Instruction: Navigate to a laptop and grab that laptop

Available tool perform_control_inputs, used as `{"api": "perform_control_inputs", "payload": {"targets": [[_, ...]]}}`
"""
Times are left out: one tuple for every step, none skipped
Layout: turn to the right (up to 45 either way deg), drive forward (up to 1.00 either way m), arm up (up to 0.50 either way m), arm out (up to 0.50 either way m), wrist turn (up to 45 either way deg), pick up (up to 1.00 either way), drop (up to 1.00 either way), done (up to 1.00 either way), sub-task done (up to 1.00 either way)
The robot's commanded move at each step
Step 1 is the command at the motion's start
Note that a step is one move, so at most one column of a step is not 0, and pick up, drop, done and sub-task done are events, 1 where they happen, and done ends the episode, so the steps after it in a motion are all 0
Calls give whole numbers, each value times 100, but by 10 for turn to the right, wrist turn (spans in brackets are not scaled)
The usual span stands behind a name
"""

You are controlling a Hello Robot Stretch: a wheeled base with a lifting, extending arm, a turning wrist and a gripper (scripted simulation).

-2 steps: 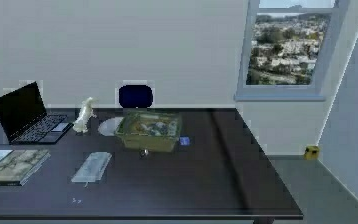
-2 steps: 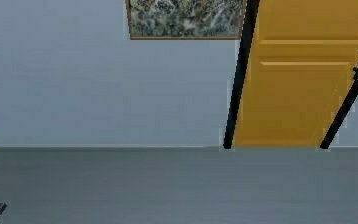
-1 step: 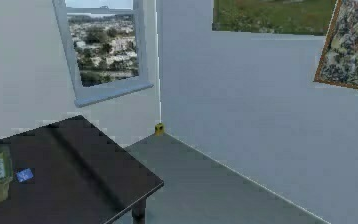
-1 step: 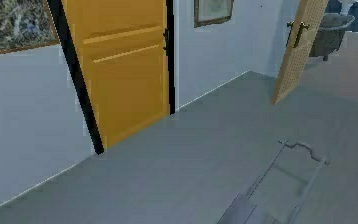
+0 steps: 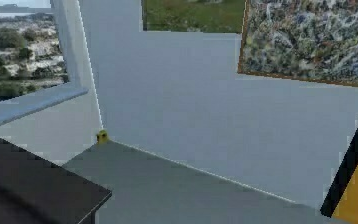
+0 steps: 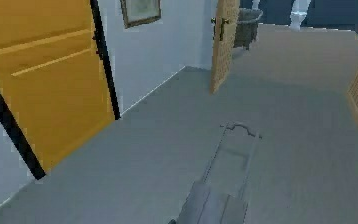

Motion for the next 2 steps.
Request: {"api": "perform_control_inputs", "payload": {"targets": [[0,45,0,0,0,0,0,0,0],[450,0,0,0,0,0,0,0,0]]}}
